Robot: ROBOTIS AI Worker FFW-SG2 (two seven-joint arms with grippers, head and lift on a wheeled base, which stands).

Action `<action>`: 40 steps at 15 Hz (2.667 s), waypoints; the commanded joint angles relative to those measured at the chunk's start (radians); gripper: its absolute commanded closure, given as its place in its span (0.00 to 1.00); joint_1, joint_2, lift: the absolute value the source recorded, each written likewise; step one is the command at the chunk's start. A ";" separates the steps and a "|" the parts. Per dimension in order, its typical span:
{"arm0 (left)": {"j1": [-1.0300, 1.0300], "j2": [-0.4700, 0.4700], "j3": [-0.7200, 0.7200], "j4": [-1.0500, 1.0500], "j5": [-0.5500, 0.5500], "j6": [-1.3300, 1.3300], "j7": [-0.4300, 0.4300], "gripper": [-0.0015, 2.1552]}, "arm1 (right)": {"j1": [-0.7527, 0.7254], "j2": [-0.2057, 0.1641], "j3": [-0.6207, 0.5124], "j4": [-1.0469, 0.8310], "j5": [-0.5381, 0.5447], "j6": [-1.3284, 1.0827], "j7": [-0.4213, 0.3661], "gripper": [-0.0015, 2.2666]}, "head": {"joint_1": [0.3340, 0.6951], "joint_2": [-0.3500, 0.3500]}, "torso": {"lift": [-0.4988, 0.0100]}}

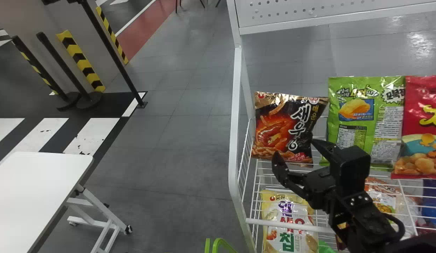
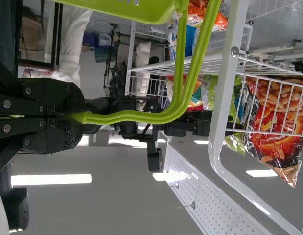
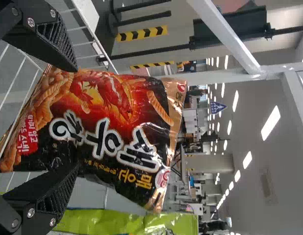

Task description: Hold basket handle with left hand then pick spicy shrimp crackers with right hand and place into basket

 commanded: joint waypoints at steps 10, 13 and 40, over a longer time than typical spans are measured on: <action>-0.048 0.035 -0.035 0.040 -0.002 0.001 -0.013 1.00 | -0.164 0.001 0.032 0.186 -0.051 -0.035 0.000 0.06 | 1.00 1.00 | 0.96; -0.054 0.035 -0.037 0.044 -0.002 0.001 -0.013 1.00 | -0.199 0.001 0.049 0.215 -0.045 -0.035 0.031 0.14 | 1.00 1.00 | 0.96; -0.054 0.042 -0.035 0.061 0.008 0.001 -0.013 1.00 | 0.201 0.001 -0.077 -0.532 0.090 0.499 0.062 0.99 | 1.00 1.00 | 0.96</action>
